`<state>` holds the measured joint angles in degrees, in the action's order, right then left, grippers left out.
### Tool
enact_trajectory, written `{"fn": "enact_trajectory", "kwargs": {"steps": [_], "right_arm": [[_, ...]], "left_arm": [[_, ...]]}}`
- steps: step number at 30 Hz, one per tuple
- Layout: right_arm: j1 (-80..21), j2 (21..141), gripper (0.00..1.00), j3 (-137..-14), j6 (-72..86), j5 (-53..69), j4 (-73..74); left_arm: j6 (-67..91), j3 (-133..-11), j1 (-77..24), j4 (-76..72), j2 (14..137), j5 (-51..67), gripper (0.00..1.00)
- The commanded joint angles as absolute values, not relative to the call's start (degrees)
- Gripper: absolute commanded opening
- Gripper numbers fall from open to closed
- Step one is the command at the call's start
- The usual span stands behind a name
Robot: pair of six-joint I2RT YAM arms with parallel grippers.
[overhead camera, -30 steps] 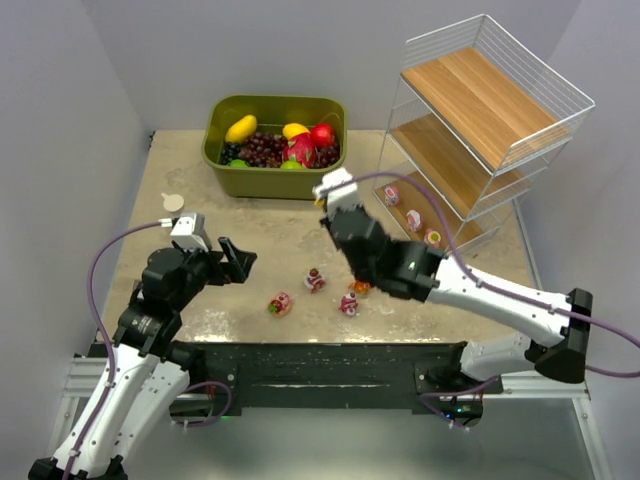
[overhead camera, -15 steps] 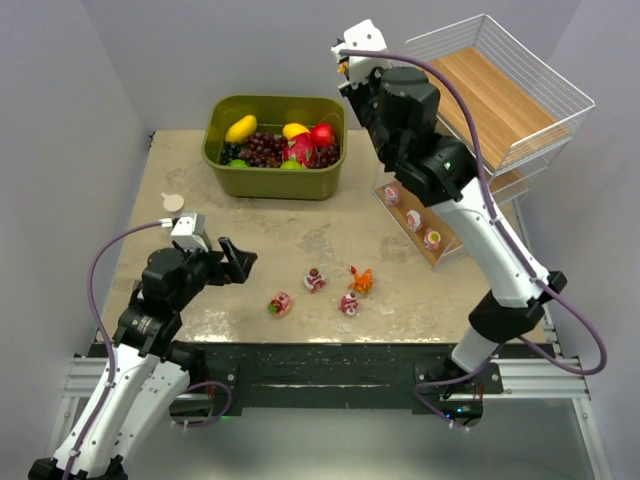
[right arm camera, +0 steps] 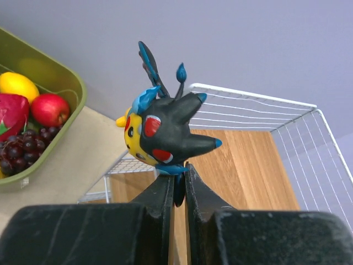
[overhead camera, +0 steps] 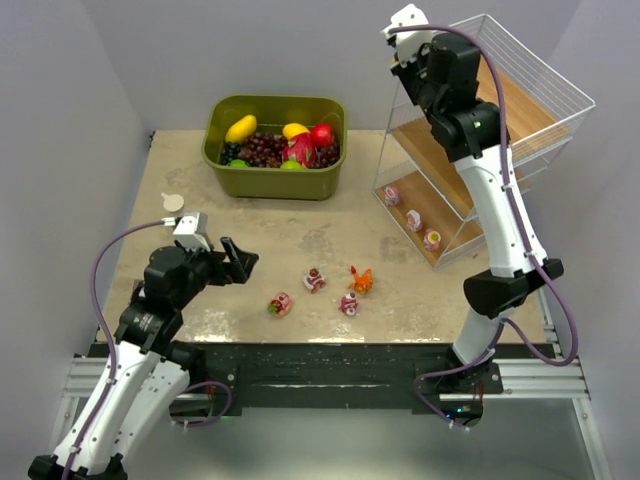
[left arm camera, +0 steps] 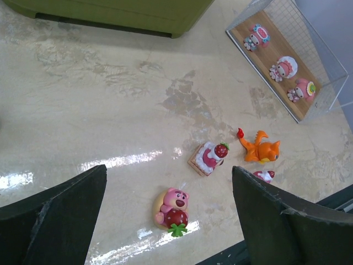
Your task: Place and organize the plastic toys onto the shelf
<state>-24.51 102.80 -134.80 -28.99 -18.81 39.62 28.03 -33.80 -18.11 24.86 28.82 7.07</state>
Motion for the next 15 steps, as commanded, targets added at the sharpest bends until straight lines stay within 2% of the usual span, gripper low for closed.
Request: {"fn": "enact_trajectory", "kwargs": {"steps": [1, 7, 15], "right_arm": [[-21.2, 101.3, 0.00, -138.6, -32.5, -13.4, 41.9], [-19.3, 102.0, 0.00, -142.3, -32.0, -12.9, 46.1], [-17.9, 97.4, 0.00, -138.3, -33.0, -11.9, 51.3]], "left_arm": [[28.0, -33.8, -18.0, 22.9, 29.0, 7.6, 1.00], [28.4, -33.8, -18.0, 23.4, 30.0, 7.2, 0.99], [28.6, -34.1, -18.0, 23.7, 32.3, 6.7, 1.00]]}}
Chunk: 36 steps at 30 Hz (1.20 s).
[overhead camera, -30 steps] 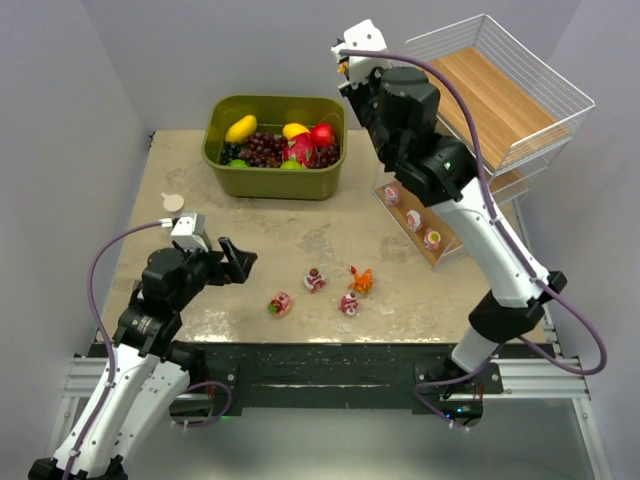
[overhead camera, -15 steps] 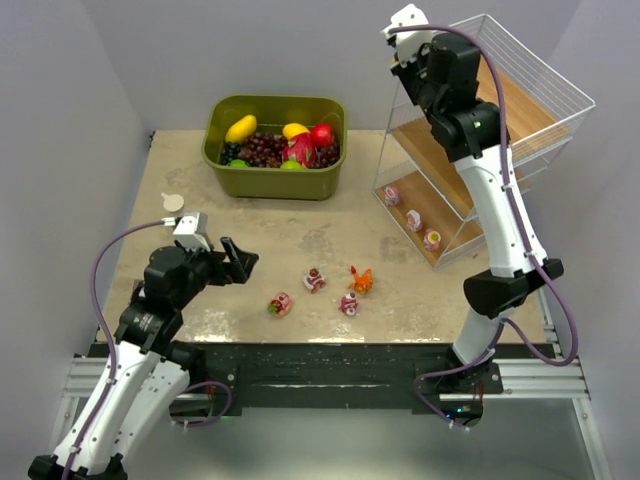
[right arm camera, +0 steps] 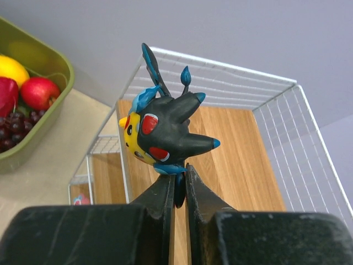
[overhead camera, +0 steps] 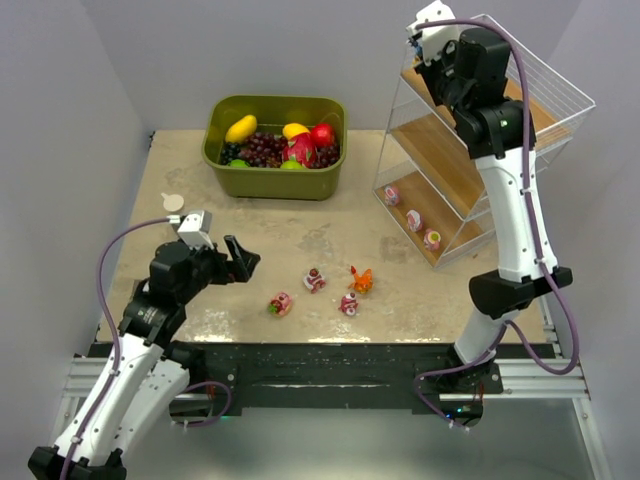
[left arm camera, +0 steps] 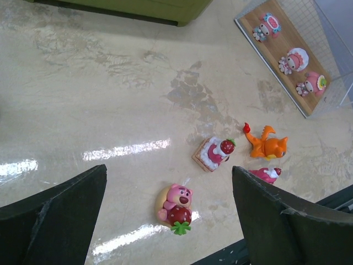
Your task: Place and organize the plastic toys onto the shelf
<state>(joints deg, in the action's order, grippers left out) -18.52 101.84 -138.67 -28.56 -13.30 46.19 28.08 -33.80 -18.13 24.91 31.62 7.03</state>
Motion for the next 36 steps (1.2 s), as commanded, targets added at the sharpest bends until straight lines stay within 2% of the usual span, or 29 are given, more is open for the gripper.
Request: {"fn": "enact_trajectory", "kwargs": {"steps": [1, 10, 18, 26, 36], "right_arm": [[-17.9, 97.3, 0.00, -139.1, -33.4, -11.7, 52.3], [-17.8, 99.7, 0.00, -141.5, -34.4, -14.5, 60.4], [-17.6, 101.2, 0.00, -141.2, -35.2, -21.5, 59.1], [-17.5, 102.0, 0.00, -140.3, -38.5, -22.9, 57.9], [-17.5, 102.3, 0.06, -139.7, -40.0, -22.8, 57.4]], "left_arm": [[28.7, -34.1, -18.0, 23.8, 32.2, 6.6, 1.00], [29.5, -33.8, -18.0, 24.1, 31.8, 5.0, 0.99], [29.9, -33.9, -18.1, 24.4, 31.6, 3.9, 1.00], [29.9, -34.0, -18.0, 24.6, 31.6, 3.8, 1.00], [29.9, -33.8, -18.0, 24.3, 31.3, 3.6, 1.00]]}}
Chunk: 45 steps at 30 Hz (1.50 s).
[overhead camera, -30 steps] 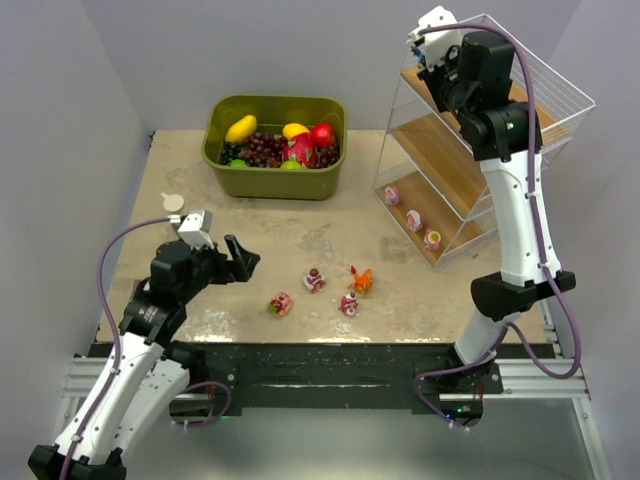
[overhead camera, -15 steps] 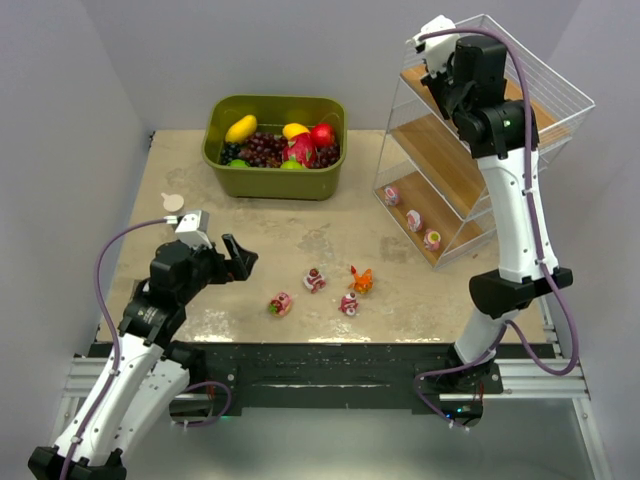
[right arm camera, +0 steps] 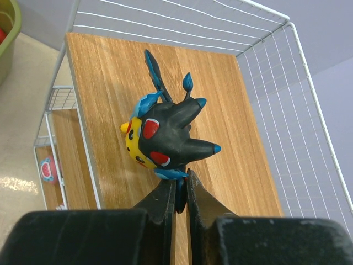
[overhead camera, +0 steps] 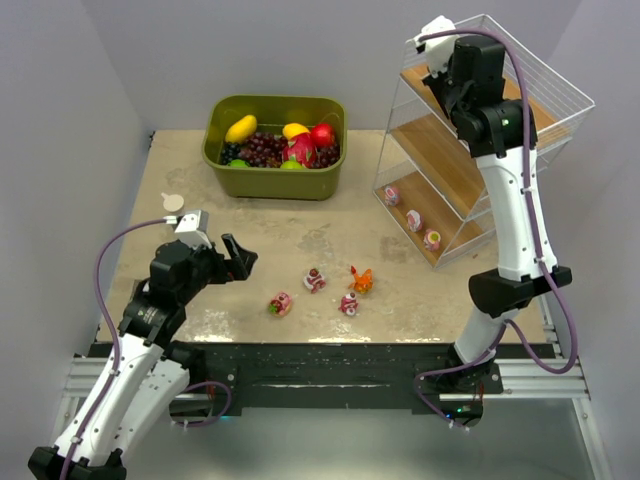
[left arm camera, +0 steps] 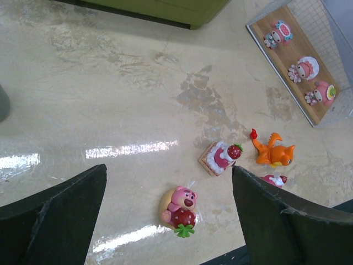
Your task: Place and organize the plastic toys onto the shelf
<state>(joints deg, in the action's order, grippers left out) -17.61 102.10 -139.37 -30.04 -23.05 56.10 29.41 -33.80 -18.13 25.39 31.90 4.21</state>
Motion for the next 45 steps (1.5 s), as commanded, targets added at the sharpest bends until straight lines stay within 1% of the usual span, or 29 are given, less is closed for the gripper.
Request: {"fn": "enact_trajectory", "kwargs": {"steps": [1, 10, 19, 20, 23, 37, 41, 45], "right_arm": [[-17.6, 102.2, 0.06, -139.0, -40.0, -22.7, 57.2], [-17.6, 102.7, 0.09, -138.2, -39.1, -22.0, 57.7], [-17.6, 102.7, 0.21, -137.4, -39.9, -23.1, 57.4], [-17.5, 102.7, 0.25, -137.2, -39.9, -23.5, 56.9], [-17.6, 102.6, 0.29, -136.3, -40.5, -24.8, 56.2], [-17.6, 100.3, 0.34, -133.8, -41.2, -25.0, 54.2], [-17.6, 98.8, 0.35, -134.7, -41.2, -22.5, 57.0], [-17.8, 94.8, 0.38, -132.7, -41.1, -19.1, 58.4]], "left_arm": [[29.9, -33.8, -18.0, 24.3, 31.3, 3.6, 1.00], [30.0, -33.8, -18.0, 24.3, 30.8, 3.5, 1.00], [30.0, -33.8, -18.0, 24.3, 31.6, 3.6, 1.00], [30.0, -33.8, -18.0, 24.4, 31.6, 3.6, 1.00], [30.0, -33.9, -18.0, 24.3, 31.3, 3.7, 1.00], [29.9, -33.8, -18.0, 24.4, 30.8, 3.6, 1.00], [29.9, -33.7, -18.0, 24.3, 31.1, 3.6, 1.00], [29.7, -33.9, -18.0, 24.3, 31.6, 3.6, 1.00]]}}
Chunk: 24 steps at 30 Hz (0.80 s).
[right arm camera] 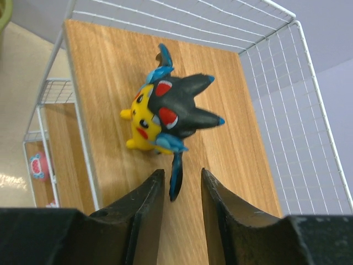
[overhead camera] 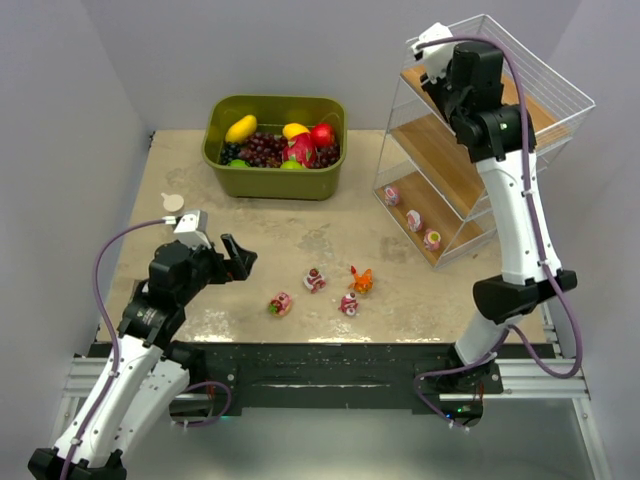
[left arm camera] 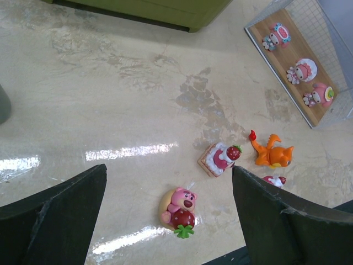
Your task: Place and organize the plastic toys onto the shelf
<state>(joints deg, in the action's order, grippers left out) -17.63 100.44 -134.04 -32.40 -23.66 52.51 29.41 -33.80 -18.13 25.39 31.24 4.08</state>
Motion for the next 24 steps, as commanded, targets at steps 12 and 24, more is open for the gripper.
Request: {"fn": "enact_trajectory", "kwargs": {"steps": [12, 24], "right_arm": [[-20.6, 86.1, 0.41, -126.4, -40.3, -11.9, 58.6], [-28.0, 74.4, 0.49, -118.3, -19.6, 15.4, 52.0]], "left_arm": [[29.7, -33.8, -18.0, 24.3, 30.8, 3.5, 0.99], [29.7, -33.8, -18.1, 24.2, 30.1, 3.8, 1.00]]}}
